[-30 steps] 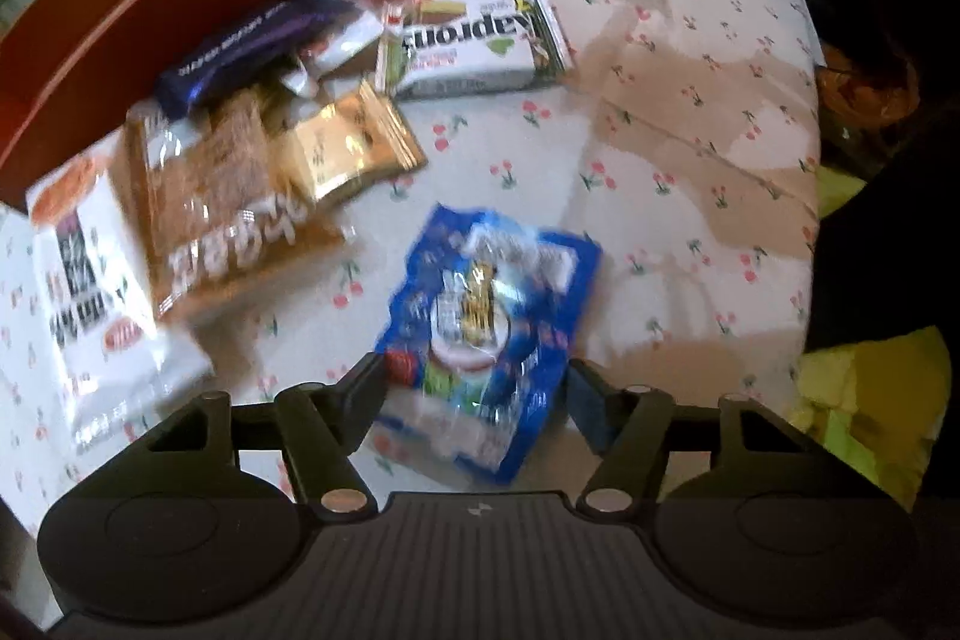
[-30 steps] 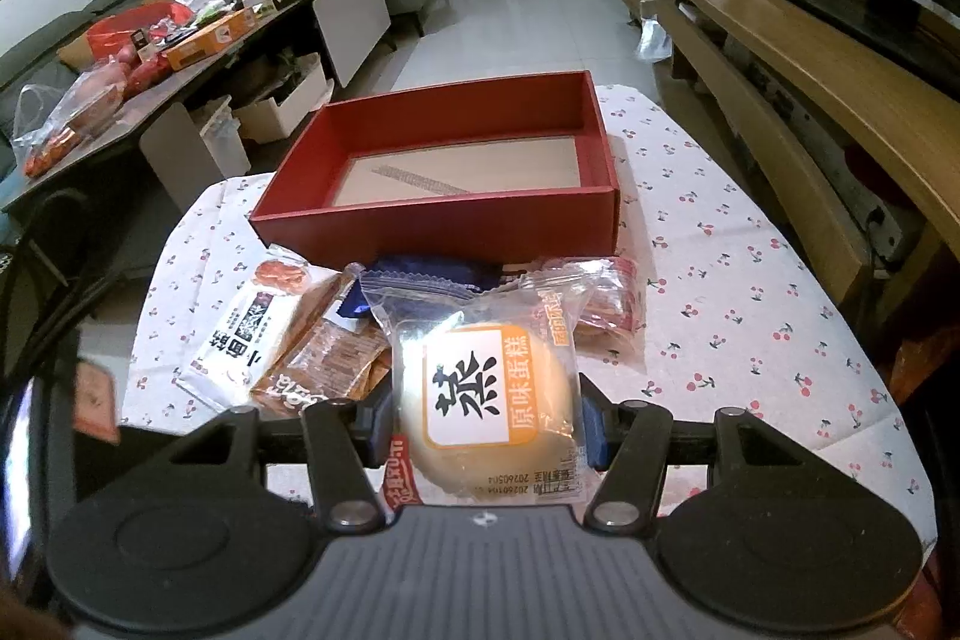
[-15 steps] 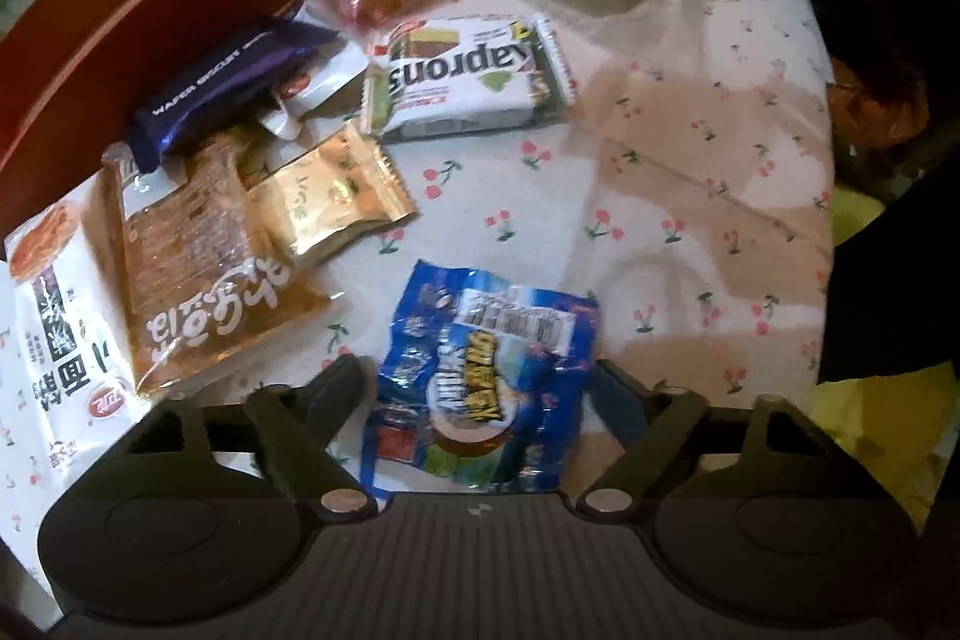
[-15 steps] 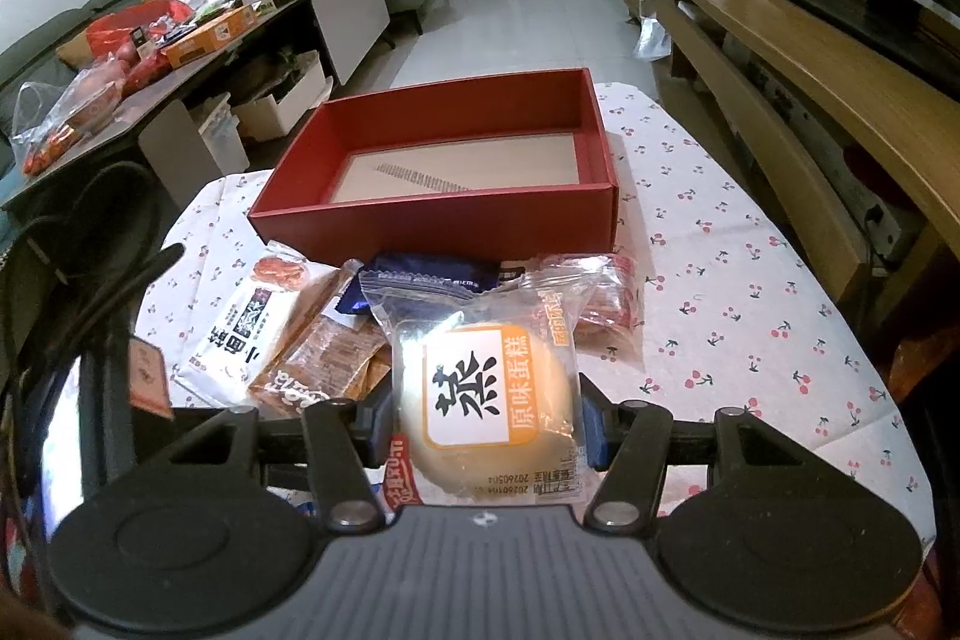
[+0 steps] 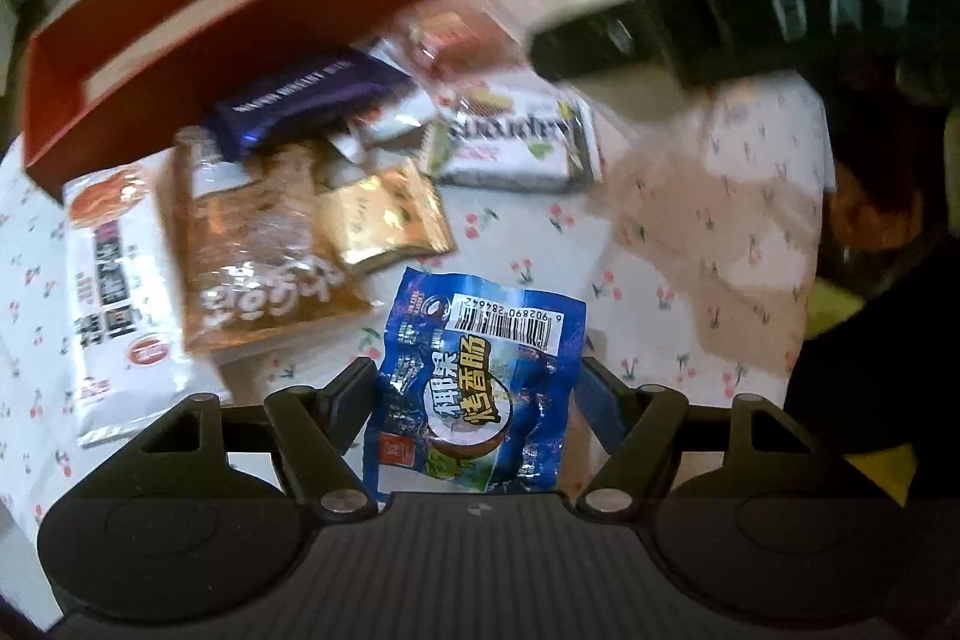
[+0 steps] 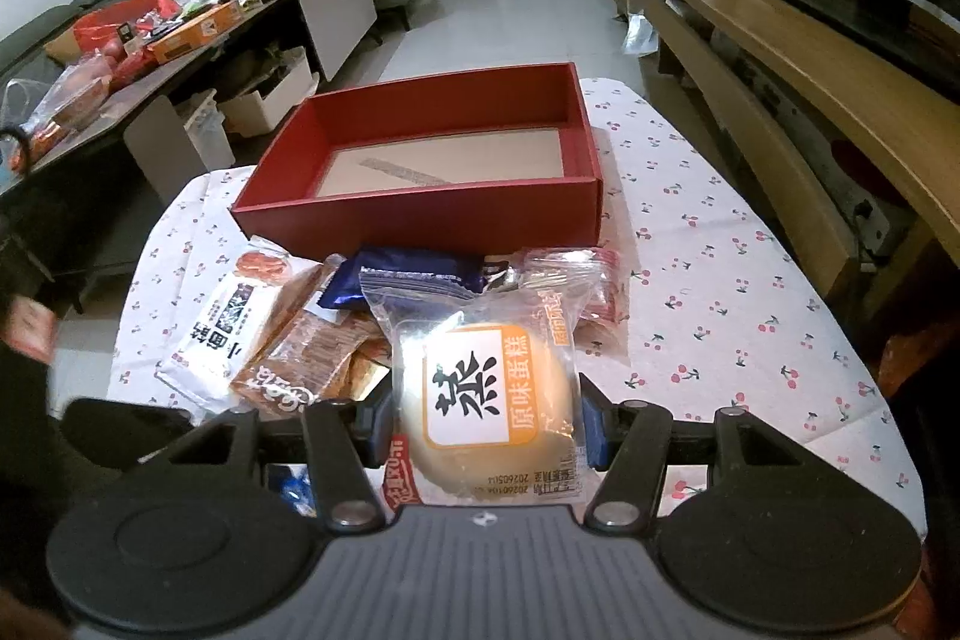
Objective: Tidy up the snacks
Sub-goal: 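Grasp the blue sausage bag with the left gripper while the right gripper holds the bun bag, then carry the blue sausage bag and the bun bag over the red box with both grippers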
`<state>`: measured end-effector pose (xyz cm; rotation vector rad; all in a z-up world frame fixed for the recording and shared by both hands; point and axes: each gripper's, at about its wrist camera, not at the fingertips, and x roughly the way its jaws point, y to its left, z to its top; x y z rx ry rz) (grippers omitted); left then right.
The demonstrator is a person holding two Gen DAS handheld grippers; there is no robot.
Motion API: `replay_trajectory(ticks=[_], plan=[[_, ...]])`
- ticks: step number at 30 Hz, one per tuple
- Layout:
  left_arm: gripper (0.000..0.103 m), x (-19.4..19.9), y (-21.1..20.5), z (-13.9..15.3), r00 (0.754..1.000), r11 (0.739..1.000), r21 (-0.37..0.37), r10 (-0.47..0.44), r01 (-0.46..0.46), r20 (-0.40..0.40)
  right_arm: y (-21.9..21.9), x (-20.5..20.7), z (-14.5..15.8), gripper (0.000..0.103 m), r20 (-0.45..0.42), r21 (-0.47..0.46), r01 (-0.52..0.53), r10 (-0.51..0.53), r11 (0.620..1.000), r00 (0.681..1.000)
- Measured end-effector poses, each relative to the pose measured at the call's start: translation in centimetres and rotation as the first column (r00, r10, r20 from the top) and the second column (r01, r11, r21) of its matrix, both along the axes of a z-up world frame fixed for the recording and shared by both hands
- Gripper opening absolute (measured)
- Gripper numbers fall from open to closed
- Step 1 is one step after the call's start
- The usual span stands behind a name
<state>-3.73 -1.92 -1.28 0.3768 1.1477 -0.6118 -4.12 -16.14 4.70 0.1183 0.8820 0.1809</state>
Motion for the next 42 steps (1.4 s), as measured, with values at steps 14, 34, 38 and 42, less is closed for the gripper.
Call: replay_trajectory(ticks=[14, 34, 38, 42], plan=[[0.077, 2.7, 2.9, 3.2, 0.983, 0.977, -0.125, 0.181, -0.175, 0.039, 1.1, 0.1, -0.7, 0.063, -0.023, -0.043, -0.024, 0.023, 0.999, 0.999], [0.077, 3.6, 3.4, 4.1, 0.970, 0.961, -0.160, 0.237, -0.226, 0.055, 1.0, 0.2, -0.3, 0.063, -0.008, -0.027, -0.003, 0.003, 1.000, 1.000], [0.077, 3.8, 3.6, 4.4, 0.966, 0.957, -0.165, 0.251, -0.239, 0.059, 1.0, 0.1, -0.2, 0.063, -0.007, -0.027, -0.003, 0.003, 1.000, 1.000], [0.077, 4.1, 3.5, 4.5, 0.963, 0.954, -0.169, 0.262, -0.249, 0.059, 1.2, 0.2, -0.1, 0.063, -0.005, -0.026, -0.006, 0.006, 1.000, 1.000]])
